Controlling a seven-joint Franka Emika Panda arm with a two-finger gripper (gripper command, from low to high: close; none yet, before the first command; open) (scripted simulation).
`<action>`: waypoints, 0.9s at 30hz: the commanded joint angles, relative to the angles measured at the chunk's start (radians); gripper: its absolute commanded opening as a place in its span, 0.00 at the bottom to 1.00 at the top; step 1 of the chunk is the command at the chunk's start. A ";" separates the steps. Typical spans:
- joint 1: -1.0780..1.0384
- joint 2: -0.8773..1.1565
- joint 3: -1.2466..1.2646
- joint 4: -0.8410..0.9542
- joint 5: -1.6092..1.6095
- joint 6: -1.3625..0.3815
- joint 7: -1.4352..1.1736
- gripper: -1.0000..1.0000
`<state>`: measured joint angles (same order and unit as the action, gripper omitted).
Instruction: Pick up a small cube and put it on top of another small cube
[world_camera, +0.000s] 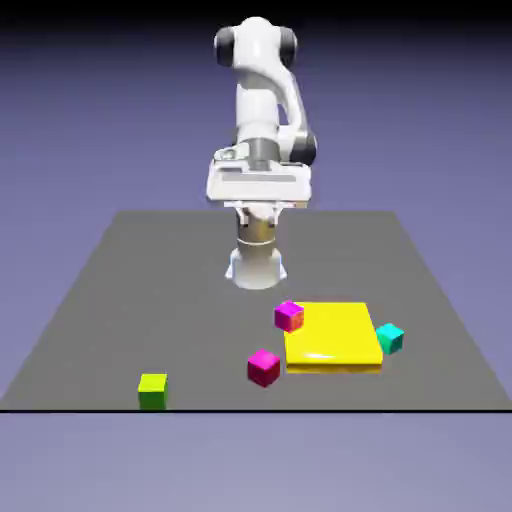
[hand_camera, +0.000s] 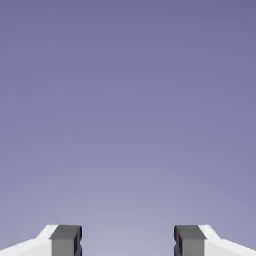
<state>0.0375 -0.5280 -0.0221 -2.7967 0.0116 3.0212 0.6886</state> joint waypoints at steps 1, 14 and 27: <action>0.021 0.035 -0.018 0.011 0.010 -0.013 -0.044 0.50; 0.296 0.488 -0.257 0.155 0.135 -0.183 -0.609 0.50; 0.339 0.878 -0.255 0.267 0.322 -0.166 -1.005 0.50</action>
<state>0.3769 0.3495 -0.2771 -2.5298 0.3331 2.8553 -0.3166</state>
